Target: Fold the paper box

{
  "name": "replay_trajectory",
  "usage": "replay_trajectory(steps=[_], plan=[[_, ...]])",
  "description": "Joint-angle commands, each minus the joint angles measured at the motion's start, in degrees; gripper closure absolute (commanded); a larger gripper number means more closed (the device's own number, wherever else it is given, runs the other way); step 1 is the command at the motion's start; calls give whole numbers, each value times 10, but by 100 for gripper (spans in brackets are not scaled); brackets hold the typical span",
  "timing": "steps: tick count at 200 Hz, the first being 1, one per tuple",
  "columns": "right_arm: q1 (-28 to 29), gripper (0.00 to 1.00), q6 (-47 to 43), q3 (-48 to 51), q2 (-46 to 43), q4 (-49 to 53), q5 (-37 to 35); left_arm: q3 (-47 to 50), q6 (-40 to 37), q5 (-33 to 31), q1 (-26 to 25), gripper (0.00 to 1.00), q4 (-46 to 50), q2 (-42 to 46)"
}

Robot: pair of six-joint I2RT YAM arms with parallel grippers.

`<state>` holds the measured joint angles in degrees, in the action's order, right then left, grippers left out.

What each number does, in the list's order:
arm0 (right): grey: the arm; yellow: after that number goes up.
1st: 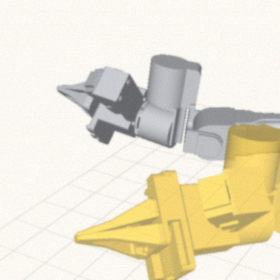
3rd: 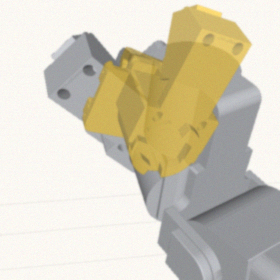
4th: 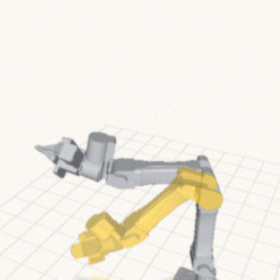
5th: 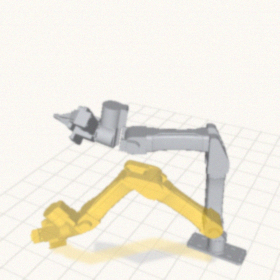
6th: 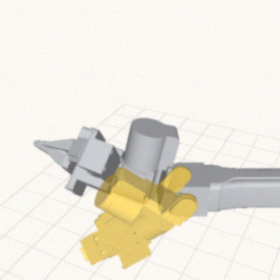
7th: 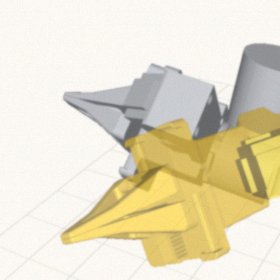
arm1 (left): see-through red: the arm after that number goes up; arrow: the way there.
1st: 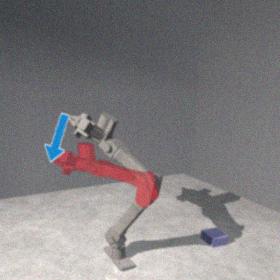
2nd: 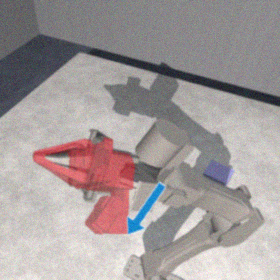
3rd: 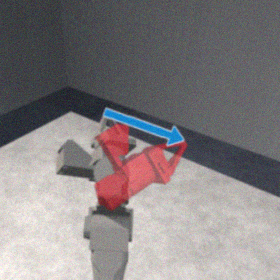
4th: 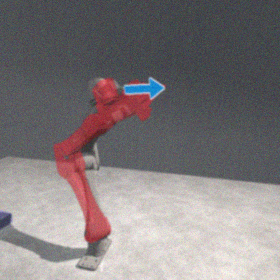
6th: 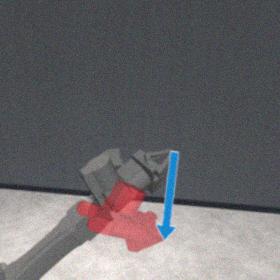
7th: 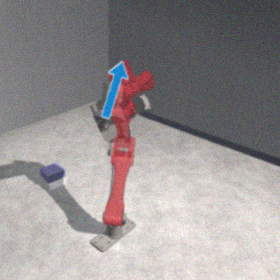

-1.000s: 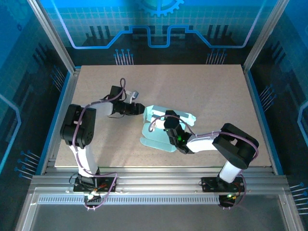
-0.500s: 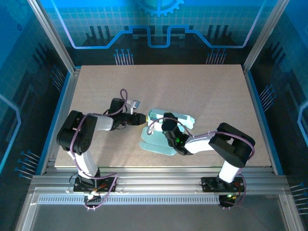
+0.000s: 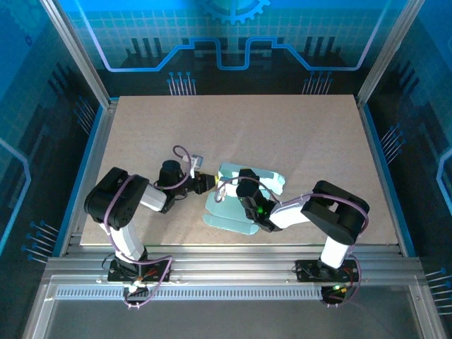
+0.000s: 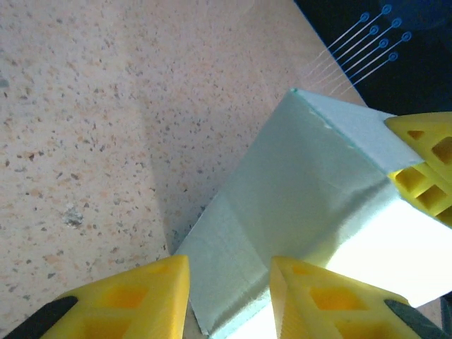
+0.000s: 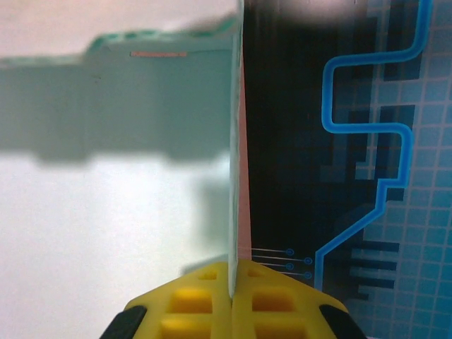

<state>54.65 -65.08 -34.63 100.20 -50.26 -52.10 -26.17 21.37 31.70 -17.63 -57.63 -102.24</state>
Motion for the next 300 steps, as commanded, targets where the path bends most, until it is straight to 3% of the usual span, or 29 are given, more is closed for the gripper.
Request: replay_trajectory(steps=[1, 69, 117, 195, 232, 300], plan=[[18, 100, -2, 12, 18, -1, 3, 22, 13, -10, -13, 63, -129, -25], [26, 100, 2, 25, 4, -1, -4, 31, -26, -48, -50, 64, -138, -55], [26, 100, -4, 28, 1, -9, -7, 62, -26, -56, -59, 64, -226, -91], [28, 100, -30, 22, 8, -38, -7, 67, -64, -72, -76, 63, -191, -60], [49, 100, -44, 21, 11, -47, -25, 92, -70, -90, -78, 63, -174, -26], [98, 100, -55, 20, 69, -114, -82, 106, -68, -102, -83, 64, -225, -53]])
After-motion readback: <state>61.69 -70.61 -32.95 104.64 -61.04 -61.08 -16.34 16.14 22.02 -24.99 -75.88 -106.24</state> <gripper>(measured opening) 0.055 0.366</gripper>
